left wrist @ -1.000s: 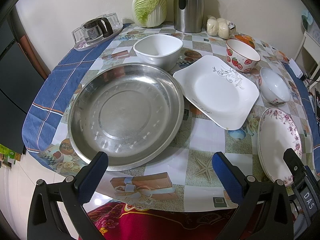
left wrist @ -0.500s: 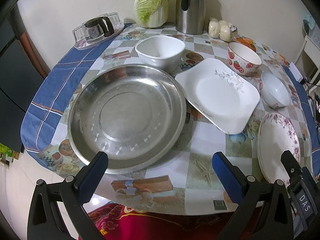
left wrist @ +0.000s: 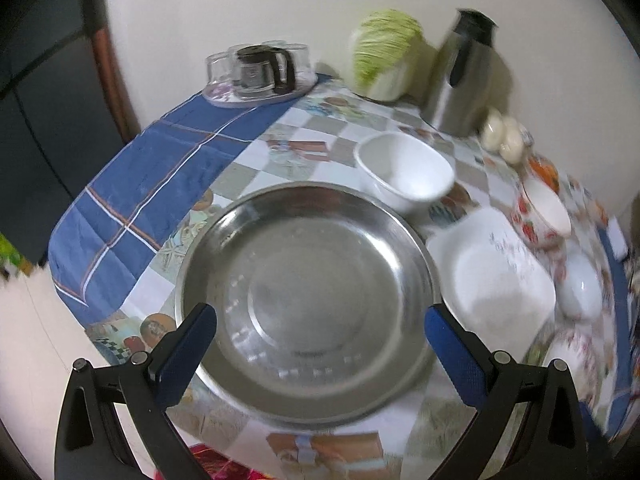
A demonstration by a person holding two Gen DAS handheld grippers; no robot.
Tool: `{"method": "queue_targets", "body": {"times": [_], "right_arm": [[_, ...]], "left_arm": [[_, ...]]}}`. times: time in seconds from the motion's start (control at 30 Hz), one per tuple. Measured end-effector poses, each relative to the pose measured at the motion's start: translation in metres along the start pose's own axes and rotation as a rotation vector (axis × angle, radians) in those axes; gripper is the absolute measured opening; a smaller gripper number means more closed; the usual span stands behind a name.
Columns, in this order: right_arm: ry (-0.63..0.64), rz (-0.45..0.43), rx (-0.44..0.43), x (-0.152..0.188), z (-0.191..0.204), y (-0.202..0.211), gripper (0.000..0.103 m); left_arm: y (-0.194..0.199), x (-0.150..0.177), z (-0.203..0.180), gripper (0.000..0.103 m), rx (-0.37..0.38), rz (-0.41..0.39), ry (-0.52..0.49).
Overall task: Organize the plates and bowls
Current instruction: 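Move both grippers to the steel tray rim and close on it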
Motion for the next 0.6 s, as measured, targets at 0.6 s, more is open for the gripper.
{"method": "queue_targets", "body": {"times": [0.6], "right_arm": [[0.072, 0.092, -0.206, 0.008, 0.085, -0.032, 0.103]], "left_arm": [[-0.053, -0.015, 0.080, 0.103, 0.021, 0.074, 0.192]]}}
Point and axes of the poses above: each gripper's, at about its wrist camera, not at the fingertips, and y roughly against the way its jaws point, z to its left, x to its underside, the point moved 7 cm from there along -y, roughly the way its jaws point, and after that the axes turned 1 degree about z, right-handed, at the moved point
